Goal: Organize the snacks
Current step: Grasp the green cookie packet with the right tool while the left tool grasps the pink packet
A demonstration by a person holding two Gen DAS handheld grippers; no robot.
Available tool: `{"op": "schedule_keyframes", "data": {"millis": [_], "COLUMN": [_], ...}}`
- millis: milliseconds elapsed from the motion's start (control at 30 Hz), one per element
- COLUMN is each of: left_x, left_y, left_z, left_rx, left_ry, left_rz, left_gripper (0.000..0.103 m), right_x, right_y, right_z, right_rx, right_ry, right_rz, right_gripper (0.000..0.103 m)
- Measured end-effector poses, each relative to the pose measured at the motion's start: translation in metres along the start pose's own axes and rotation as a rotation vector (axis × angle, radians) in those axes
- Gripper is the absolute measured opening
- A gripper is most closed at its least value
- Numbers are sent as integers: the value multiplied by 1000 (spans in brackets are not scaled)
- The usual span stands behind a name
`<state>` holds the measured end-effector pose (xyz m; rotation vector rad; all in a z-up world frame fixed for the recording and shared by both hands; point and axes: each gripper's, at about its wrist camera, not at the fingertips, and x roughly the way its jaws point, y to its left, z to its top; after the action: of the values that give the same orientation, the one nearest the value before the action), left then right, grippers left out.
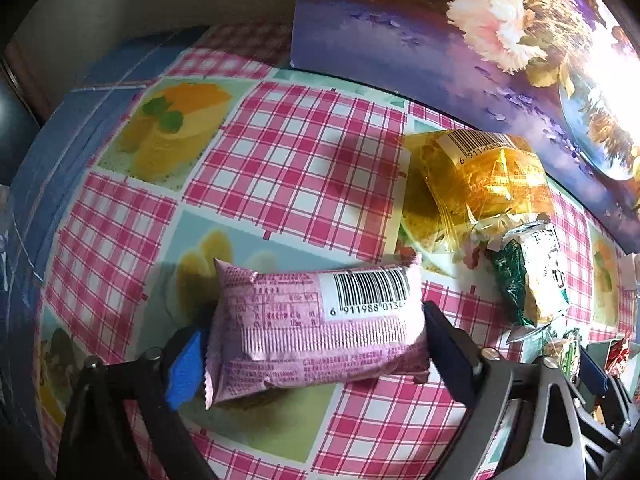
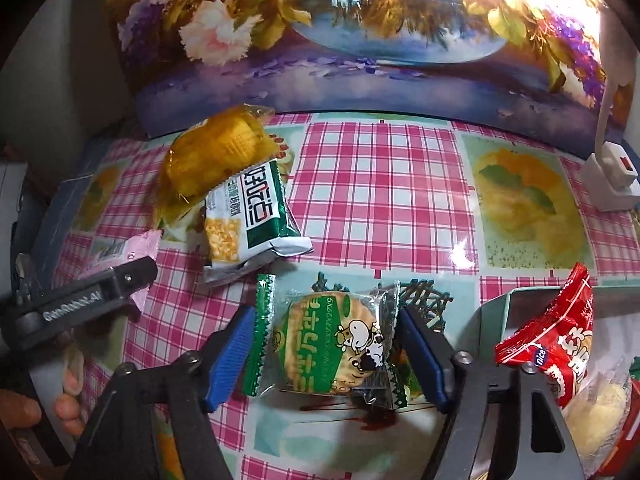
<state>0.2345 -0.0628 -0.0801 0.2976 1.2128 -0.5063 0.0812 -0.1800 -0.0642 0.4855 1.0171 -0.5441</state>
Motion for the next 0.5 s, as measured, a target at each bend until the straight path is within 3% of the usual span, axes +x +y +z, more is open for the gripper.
{"op": "schedule_keyframes", "data": {"millis": [67, 500], "left_x": [-2, -37], "left_y": [-1, -3], "left_z": [-2, -39], "left_rx": [-2, -84], "left_ry": [-1, 6], "left_rz": [-2, -20], "left_gripper": [92, 88], "right_x": [-2, -29], "right_y": [0, -3], "right_z": [-3, -23], "right_rx": [3, 47], "right_ry": [-9, -17], "right_rz": [3, 53], "right_gripper": [62, 60]}}
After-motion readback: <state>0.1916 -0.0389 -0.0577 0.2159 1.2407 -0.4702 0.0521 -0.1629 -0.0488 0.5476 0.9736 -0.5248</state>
